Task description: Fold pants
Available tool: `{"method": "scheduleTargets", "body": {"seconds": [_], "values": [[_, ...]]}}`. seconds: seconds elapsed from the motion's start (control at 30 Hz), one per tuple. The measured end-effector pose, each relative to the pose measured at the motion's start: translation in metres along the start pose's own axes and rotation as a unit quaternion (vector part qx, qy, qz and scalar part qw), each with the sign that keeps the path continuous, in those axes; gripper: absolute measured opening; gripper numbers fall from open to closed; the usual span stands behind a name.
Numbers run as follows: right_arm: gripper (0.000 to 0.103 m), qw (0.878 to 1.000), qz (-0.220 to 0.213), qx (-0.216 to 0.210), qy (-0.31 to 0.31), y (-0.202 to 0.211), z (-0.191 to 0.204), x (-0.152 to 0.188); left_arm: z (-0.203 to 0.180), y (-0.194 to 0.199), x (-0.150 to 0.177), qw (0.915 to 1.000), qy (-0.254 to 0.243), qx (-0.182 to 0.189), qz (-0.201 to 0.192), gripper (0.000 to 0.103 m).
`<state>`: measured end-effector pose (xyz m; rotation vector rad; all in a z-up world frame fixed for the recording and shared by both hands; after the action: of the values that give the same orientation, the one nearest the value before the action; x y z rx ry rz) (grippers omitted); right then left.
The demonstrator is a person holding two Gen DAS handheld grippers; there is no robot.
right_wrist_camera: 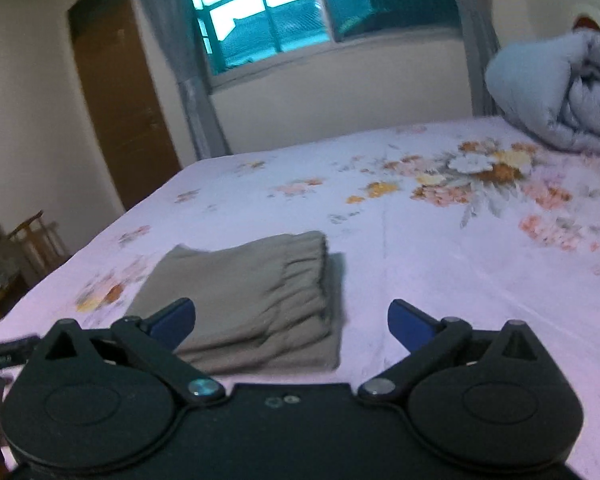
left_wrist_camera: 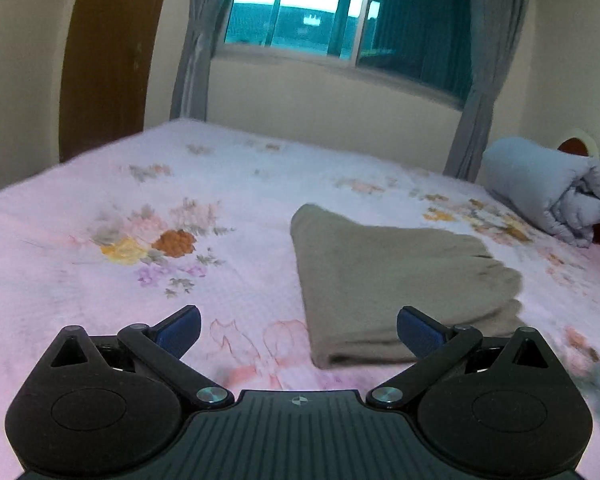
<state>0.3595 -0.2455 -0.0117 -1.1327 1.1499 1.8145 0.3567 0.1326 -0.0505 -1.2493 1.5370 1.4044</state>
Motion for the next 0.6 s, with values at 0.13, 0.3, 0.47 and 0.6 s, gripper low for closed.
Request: {"method": "scheduleTargets", "body": {"seconds": [0.13,0.3,0.47,0.6], "values": [[0.097,0.999,-0.012,0.001,0.045,0.045,0.03,0.019,-0.008,0.052,0.011,0.9999,-0.006,-0.005,-0.012,0.103],[0.097,0.997,-0.021,0.012,0.067,0.099,0.048,0.045,-0.024,0.114,0.029,0.9994,-0.029,0.011,-0.017,0.103],[0.097,0.997,-0.043,0.032,0.054,0.141,0.048,0.062,-0.04,0.164,0.041,0.9979,-0.049,0.014,-0.04,0.103],[0.097,0.995,-0.065,0.048,0.057,0.173,0.053,0.071,-0.05,0.196,0.05,0.996,-0.071,0.0,-0.054,0.103]]}}
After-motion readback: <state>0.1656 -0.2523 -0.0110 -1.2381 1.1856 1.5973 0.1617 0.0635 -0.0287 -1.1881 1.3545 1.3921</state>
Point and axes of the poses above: each gripper's, at about its wrist camera, not at the fingertips, and y roughly against the way its jaws point, z to its left, x to its underside, the point moved 8 cm from there along -y, roughly the way its jaws point, and after that the axes turned 8 degrees about -z, right-handed, at the moved point
